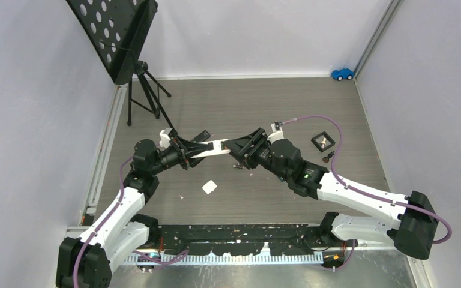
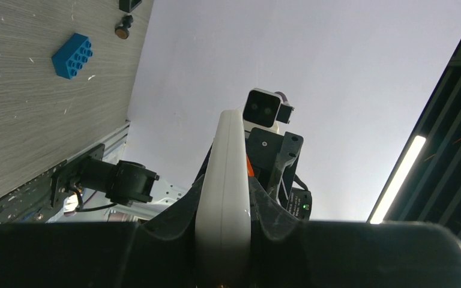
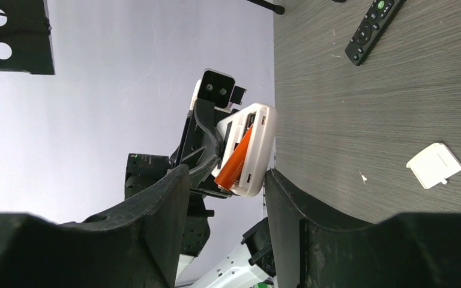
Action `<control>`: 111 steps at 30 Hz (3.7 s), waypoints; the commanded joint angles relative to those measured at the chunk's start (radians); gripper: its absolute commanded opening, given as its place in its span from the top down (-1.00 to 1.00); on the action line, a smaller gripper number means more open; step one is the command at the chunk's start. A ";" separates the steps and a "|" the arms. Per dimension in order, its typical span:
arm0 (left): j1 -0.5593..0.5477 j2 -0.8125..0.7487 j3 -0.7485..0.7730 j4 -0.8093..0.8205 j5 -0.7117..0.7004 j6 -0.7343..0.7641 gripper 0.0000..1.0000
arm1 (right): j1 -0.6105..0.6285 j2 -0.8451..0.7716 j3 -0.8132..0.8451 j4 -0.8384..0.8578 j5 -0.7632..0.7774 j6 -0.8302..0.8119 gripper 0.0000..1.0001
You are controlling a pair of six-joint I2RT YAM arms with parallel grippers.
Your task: Load the batteries into the remote control
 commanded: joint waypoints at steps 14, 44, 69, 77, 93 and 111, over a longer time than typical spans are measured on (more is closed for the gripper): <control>-0.004 -0.013 0.026 0.093 0.028 0.009 1.00 | 0.005 0.047 0.023 0.048 0.020 0.020 0.14; -0.004 -0.041 0.135 0.117 0.155 0.221 1.00 | -0.001 0.051 -0.007 0.084 -0.013 -0.029 0.37; 0.023 0.100 0.305 -0.088 0.429 0.696 1.00 | -0.042 -0.150 -0.011 0.031 -0.314 -0.502 0.22; 0.023 0.104 0.301 -0.088 0.448 0.700 1.00 | -0.070 -0.133 -0.054 0.131 -0.326 -0.455 0.19; 0.061 0.112 0.329 -0.310 0.299 0.791 1.00 | -0.071 -0.050 0.078 -0.145 -0.253 -0.530 -0.26; 0.106 0.070 0.507 -1.102 -0.696 1.294 1.00 | 0.075 0.621 0.642 -0.797 -0.004 -0.176 0.52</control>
